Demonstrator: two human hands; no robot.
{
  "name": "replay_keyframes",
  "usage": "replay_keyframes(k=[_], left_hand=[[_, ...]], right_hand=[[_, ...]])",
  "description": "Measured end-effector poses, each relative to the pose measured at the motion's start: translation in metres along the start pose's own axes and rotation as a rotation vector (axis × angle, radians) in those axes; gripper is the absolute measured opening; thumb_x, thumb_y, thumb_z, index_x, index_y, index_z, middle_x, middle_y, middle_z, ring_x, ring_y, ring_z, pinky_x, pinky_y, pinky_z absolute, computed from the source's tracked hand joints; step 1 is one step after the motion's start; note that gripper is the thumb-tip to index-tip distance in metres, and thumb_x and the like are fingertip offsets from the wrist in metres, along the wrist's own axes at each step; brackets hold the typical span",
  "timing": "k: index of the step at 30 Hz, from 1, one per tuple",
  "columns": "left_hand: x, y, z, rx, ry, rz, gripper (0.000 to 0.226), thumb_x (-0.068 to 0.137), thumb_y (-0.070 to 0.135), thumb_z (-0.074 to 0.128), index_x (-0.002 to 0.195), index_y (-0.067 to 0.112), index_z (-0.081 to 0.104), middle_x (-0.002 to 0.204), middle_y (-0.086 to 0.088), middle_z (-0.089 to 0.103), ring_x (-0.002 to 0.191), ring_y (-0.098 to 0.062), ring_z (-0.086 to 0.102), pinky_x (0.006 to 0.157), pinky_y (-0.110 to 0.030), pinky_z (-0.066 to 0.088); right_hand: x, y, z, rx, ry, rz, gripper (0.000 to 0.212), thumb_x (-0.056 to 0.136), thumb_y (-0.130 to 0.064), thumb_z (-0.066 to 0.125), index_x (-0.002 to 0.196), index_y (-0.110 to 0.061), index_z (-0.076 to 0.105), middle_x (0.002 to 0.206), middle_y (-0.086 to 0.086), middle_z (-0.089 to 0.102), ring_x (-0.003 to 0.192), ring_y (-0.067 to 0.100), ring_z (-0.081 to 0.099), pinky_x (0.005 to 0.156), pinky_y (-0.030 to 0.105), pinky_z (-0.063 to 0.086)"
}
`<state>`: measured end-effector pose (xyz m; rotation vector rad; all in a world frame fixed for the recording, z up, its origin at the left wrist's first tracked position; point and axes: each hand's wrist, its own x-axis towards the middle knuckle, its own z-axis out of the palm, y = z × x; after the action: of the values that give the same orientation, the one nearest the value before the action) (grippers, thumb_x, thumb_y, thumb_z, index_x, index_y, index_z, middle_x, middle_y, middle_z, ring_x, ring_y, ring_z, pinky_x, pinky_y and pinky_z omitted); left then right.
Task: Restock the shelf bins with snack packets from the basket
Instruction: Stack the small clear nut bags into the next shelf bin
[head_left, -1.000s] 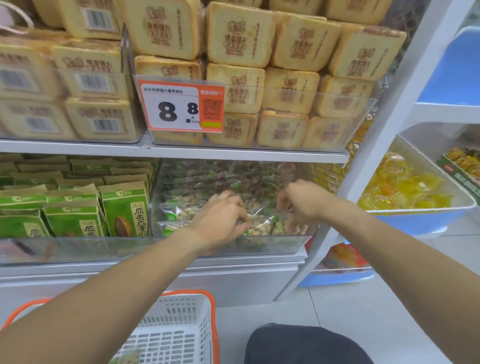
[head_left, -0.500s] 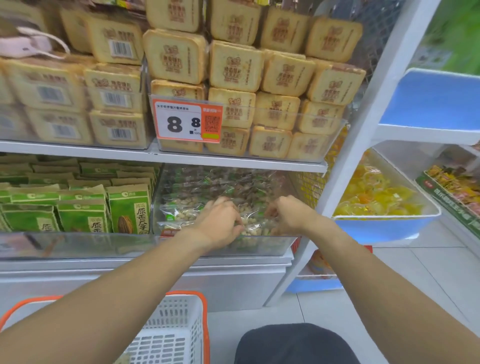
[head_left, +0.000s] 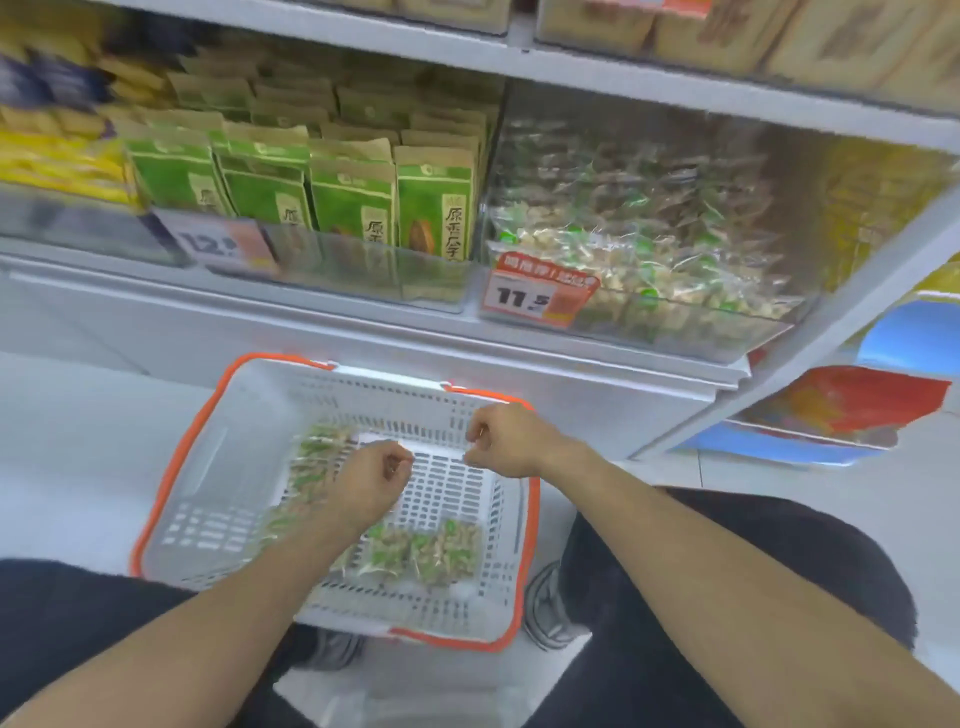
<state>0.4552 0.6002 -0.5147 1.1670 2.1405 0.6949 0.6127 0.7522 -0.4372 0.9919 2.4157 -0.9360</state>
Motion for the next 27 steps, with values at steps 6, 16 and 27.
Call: replay_keyframes(k=[6, 16, 27], left_hand=[[-0.026, -0.078, 0.029, 0.094, -0.374, -0.392, 0.026, 0.098, 0.032, 0.054, 0.109, 0.010, 0.062, 0.084, -0.007, 0.063, 0.075, -0.021, 0.059, 0.075, -0.032, 0.049], [-0.021, -0.126, 0.089, 0.080, -0.475, -0.628, 0.063, 0.094, 0.037, 0.060, 0.144, 0.009, 0.034, 0.147, -0.016, 0.042, 0.110, -0.032, 0.060, 0.080, -0.038, 0.053], [-0.006, -0.154, 0.111, -0.091, -0.376, -0.909, 0.075, 0.092, 0.022, 0.063, 0.153, 0.010, 0.022, 0.070, 0.001, 0.055, 0.059, -0.012, 0.054, 0.044, -0.022, 0.039]], right_hand=[[0.051, -0.004, 0.130, 0.049, -0.280, 0.214, 0.046, 0.099, -0.027, 0.059, 0.133, 0.004, 0.055, 0.137, 0.026, 0.053, 0.122, 0.039, 0.055, 0.100, 0.051, 0.048], [0.093, 0.049, 0.205, 0.156, -0.265, 0.354, 0.076, 0.077, -0.025, 0.073, 0.146, -0.024, 0.040, 0.143, 0.002, 0.043, 0.103, 0.014, 0.046, 0.097, 0.034, 0.041], [0.116, 0.059, 0.227, -0.181, -0.423, 0.238, 0.049, 0.083, -0.037, 0.078, 0.125, -0.017, 0.062, 0.133, 0.009, 0.054, 0.120, 0.026, 0.053, 0.102, 0.042, 0.048]])
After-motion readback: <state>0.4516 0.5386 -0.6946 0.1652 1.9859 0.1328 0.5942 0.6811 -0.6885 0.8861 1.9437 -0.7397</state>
